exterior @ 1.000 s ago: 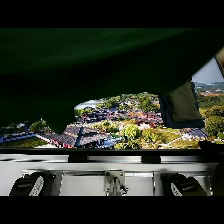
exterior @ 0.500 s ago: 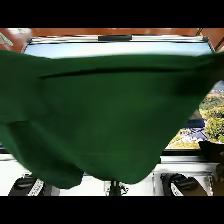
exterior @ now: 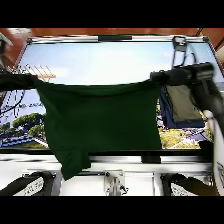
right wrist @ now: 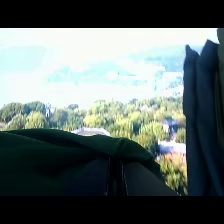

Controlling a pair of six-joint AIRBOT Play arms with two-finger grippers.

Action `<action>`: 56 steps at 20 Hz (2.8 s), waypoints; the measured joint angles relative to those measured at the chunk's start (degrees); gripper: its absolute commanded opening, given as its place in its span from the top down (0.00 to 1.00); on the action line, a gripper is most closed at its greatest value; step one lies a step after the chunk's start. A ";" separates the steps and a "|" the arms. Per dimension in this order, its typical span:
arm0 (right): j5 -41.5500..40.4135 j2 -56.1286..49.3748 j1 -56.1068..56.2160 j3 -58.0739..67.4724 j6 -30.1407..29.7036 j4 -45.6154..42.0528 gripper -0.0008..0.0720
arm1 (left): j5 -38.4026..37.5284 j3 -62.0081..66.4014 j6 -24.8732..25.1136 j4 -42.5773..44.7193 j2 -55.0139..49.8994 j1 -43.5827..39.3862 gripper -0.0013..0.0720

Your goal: Fold the shirts.

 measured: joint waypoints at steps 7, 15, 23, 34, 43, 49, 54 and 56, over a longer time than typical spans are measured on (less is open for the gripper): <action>29.29 -16.59 -0.55 -0.26 0.13 0.42 0.90 | 15.74 3.65 -1.57 -1.60 -18.23 -1.46 0.92; 35.06 -21.49 -3.61 -0.28 6.29 0.61 0.90 | 32.09 4.28 -1.79 -15.54 -27.04 -2.58 0.92; 27.61 -21.24 -4.68 -0.31 8.98 0.63 0.90 | 27.15 4.72 -0.59 -17.68 -28.83 -2.21 0.92; -3.89 -16.59 -7.96 -0.31 0.50 5.29 0.90 | -19.50 11.91 -0.13 3.78 -28.44 1.20 0.92; -15.54 -16.76 -8.17 -0.31 -4.44 10.43 0.90 | -27.47 12.33 -0.26 7.19 -29.55 2.03 0.92; -18.27 -18.23 -8.20 -0.31 -4.59 11.23 0.31 | -28.41 12.35 -2.93 7.23 -31.50 1.73 0.48; -26.64 -16.79 -8.90 0.98 -9.20 9.97 0.25 | -35.41 13.25 -3.69 6.12 -31.21 3.23 0.33; -32.54 -14.47 -10.29 1.18 -12.70 7.04 0.25 | -39.15 12.26 -3.69 5.86 -28.98 5.09 0.34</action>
